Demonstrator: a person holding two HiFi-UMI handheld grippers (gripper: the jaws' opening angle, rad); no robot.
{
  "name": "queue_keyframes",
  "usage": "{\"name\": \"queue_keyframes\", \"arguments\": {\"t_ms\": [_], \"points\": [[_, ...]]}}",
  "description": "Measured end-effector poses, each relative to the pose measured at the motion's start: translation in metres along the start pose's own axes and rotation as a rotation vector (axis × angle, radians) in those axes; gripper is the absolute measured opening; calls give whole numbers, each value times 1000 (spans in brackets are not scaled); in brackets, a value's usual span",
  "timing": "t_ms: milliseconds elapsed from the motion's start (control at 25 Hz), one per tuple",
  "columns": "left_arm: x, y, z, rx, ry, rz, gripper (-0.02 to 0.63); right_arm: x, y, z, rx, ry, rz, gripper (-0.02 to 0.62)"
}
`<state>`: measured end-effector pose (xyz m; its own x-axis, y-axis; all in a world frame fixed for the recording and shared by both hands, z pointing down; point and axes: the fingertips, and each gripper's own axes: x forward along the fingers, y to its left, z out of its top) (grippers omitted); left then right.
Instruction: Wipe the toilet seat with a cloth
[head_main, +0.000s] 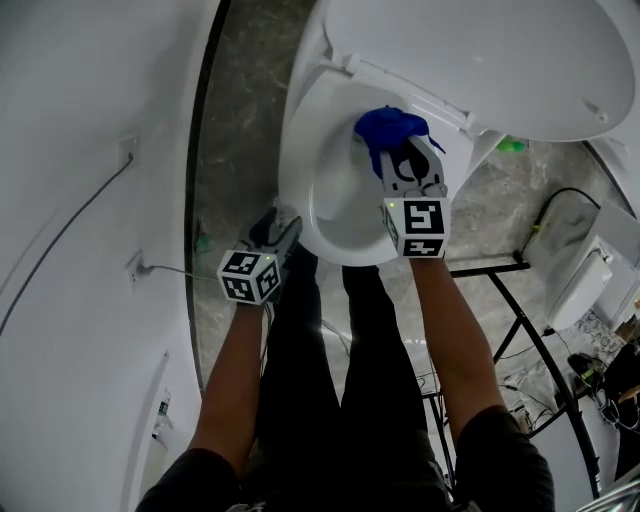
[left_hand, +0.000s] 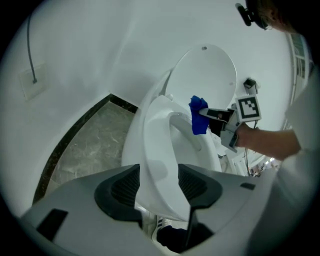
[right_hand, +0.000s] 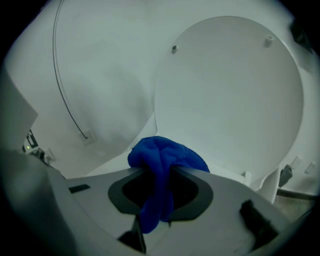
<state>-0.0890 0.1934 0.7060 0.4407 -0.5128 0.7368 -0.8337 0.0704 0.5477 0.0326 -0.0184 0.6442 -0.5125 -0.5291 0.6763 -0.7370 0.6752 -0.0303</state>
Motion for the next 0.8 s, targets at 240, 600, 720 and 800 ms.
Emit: {"name": "queue_keyframes", "arguments": {"t_ms": [240,600,720,800], "points": [[11,-1,-2,-40,28,-4,227,-47,12,-28,142,-3,-20,91],[-6,-13,1,-4,104,-63,225,-95,22,-31,239,1,65,91],[-23,-27,10,12,124,-105,225,-115,10,-20,241,-6,65,91],[-37,-35,21,1,124,-131,225,-131,-1,-7,243,-23,46,91]]}}
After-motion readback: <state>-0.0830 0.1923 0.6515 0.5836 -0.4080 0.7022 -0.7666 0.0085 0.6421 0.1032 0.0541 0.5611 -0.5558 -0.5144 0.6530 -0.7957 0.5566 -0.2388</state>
